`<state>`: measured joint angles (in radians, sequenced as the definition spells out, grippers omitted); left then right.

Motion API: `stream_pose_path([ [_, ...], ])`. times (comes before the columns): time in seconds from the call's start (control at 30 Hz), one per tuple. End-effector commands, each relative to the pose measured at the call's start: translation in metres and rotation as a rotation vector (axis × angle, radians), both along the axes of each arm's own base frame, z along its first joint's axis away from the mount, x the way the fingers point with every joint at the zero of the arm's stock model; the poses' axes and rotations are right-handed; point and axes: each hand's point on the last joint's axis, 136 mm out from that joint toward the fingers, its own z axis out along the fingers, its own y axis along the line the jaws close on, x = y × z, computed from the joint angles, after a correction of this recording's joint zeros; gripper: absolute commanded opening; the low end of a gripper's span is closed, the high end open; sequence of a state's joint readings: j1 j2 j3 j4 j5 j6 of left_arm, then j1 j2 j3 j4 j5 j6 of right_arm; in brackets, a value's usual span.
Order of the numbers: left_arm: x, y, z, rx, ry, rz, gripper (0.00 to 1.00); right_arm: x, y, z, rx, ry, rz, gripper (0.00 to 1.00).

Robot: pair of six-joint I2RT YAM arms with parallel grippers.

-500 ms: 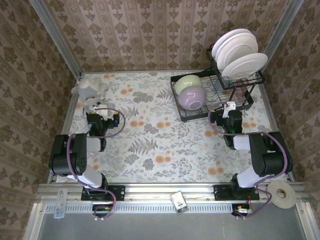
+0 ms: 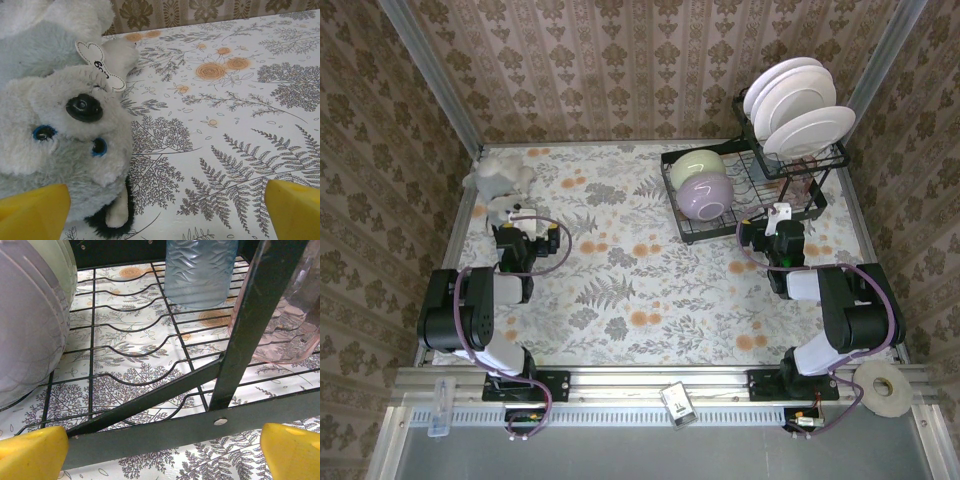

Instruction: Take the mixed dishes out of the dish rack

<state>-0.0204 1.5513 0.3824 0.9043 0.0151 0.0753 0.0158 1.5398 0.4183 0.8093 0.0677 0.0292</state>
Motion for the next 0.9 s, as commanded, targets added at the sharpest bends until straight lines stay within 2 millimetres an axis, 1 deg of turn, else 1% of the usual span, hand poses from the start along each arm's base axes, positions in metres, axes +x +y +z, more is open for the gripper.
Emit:
stream_pose_path([
  [0.0,0.004,0.000,0.005,0.008,-0.014,0.000,1.00,0.002,0.001,0.008,0.005,-0.031,0.005,1.00],
  [0.63,0.004,0.000,0.006,-0.001,-0.014,-0.004,1.00,0.002,0.001,0.010,0.005,-0.037,0.006,1.00],
  [0.87,0.002,0.015,0.006,-0.039,-0.026,0.061,1.00,0.002,0.001,0.010,0.006,-0.039,0.004,1.00],
])
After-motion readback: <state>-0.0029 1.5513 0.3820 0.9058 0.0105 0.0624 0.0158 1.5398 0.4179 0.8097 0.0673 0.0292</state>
